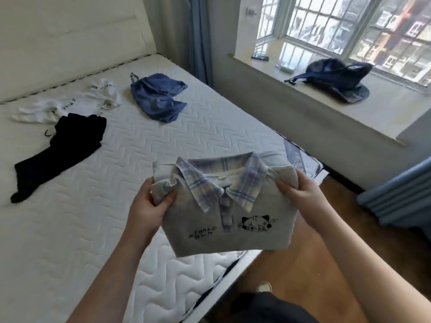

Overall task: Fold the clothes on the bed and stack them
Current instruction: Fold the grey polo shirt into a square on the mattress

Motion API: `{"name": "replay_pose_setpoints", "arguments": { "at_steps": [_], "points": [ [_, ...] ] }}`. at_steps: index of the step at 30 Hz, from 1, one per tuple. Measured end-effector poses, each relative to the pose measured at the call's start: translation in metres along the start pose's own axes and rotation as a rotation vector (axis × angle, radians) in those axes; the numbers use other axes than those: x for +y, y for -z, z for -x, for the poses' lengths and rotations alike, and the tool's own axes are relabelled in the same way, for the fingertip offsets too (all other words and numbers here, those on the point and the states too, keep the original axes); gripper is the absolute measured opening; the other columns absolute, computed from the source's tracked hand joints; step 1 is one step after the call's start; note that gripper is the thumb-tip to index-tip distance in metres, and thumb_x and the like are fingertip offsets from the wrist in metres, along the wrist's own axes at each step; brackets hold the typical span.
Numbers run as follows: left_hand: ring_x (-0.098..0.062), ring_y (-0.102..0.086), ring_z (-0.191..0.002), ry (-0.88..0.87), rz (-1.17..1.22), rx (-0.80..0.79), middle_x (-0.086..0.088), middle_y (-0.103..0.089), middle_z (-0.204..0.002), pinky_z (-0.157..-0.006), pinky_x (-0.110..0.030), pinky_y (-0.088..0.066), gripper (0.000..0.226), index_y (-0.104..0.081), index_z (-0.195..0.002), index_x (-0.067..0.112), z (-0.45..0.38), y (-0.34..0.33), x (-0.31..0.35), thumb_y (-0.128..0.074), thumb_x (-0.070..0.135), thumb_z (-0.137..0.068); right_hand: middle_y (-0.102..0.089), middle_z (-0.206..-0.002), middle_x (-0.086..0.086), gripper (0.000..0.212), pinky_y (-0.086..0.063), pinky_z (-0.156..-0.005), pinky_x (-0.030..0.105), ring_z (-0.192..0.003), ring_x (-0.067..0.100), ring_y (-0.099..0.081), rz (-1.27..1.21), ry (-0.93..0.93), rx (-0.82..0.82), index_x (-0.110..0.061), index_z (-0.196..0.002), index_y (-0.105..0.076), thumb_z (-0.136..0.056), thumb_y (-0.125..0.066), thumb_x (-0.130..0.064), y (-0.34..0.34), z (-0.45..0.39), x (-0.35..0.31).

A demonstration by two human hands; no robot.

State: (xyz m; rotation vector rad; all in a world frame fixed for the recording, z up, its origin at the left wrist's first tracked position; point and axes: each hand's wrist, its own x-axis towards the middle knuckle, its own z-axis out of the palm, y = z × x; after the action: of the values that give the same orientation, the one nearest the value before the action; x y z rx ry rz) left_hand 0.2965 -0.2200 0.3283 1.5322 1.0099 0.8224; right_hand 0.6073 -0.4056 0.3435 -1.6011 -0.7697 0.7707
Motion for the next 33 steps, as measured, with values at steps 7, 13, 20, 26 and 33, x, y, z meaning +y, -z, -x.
{"name": "replay_pose_setpoints", "arguments": {
  "at_steps": [7, 13, 20, 26, 33],
  "points": [
    [-0.007, -0.069, -0.094, -0.084, -0.007, -0.201, 0.013, -0.072, -0.105, -0.075, -0.025, -0.054, 0.035, -0.061, -0.11, 0.045, -0.009, -0.079, 0.043, -0.076, 0.047, -0.079, -0.072, -0.111, 0.0, 0.042, -0.053, -0.089, 0.039, -0.104, 0.019, -0.068, -0.072, 0.034, 0.167, -0.03, -0.116, -0.067, -0.078, -0.075, -0.043, 0.09, 0.029, 0.011],
    [-0.007, -0.062, -0.104, -0.082, -0.065, -0.402, 0.012, -0.068, -0.11, -0.088, -0.03, -0.049, 0.029, -0.058, -0.116, 0.042, -0.01, -0.176, 0.072, -0.059, 0.024, -0.093, -0.073, -0.109, -0.001, 0.029, -0.057, -0.085, 0.032, -0.101, 0.018, -0.069, -0.143, 0.053, 0.244, -0.031, -0.114, -0.068, -0.086, -0.074, -0.033, 0.177, 0.031, 0.022],
    [-0.012, -0.068, -0.1, -0.077, -0.013, -0.376, 0.003, -0.073, -0.106, -0.079, -0.018, -0.052, 0.033, -0.066, -0.115, 0.033, -0.009, -0.294, 0.098, -0.064, 0.009, -0.093, -0.074, -0.104, -0.006, 0.026, -0.054, -0.08, 0.02, -0.094, 0.006, -0.067, -0.1, 0.076, 0.224, -0.033, -0.114, -0.068, -0.092, -0.066, -0.018, 0.279, 0.022, 0.034],
    [-0.005, -0.069, -0.096, -0.023, 0.081, -0.312, 0.005, -0.075, -0.103, -0.075, -0.012, -0.051, 0.037, -0.07, -0.111, 0.03, -0.007, -0.364, 0.097, -0.063, 0.0, -0.092, -0.074, -0.108, -0.004, 0.026, -0.054, -0.077, 0.018, -0.097, 0.008, -0.069, -0.159, 0.053, 0.235, -0.032, -0.115, -0.069, -0.093, -0.065, -0.02, 0.339, 0.007, 0.052],
    [-0.008, -0.069, -0.1, 0.081, 0.161, -0.306, 0.004, -0.075, -0.106, -0.077, -0.014, -0.052, 0.042, -0.072, -0.107, 0.041, -0.047, -0.411, 0.069, -0.063, 0.002, -0.092, -0.074, -0.107, 0.002, 0.031, -0.056, -0.078, 0.026, -0.093, 0.013, -0.069, -0.191, -0.046, 0.254, -0.028, -0.115, -0.071, -0.084, -0.071, -0.029, 0.372, -0.06, 0.093]
  ]
}}
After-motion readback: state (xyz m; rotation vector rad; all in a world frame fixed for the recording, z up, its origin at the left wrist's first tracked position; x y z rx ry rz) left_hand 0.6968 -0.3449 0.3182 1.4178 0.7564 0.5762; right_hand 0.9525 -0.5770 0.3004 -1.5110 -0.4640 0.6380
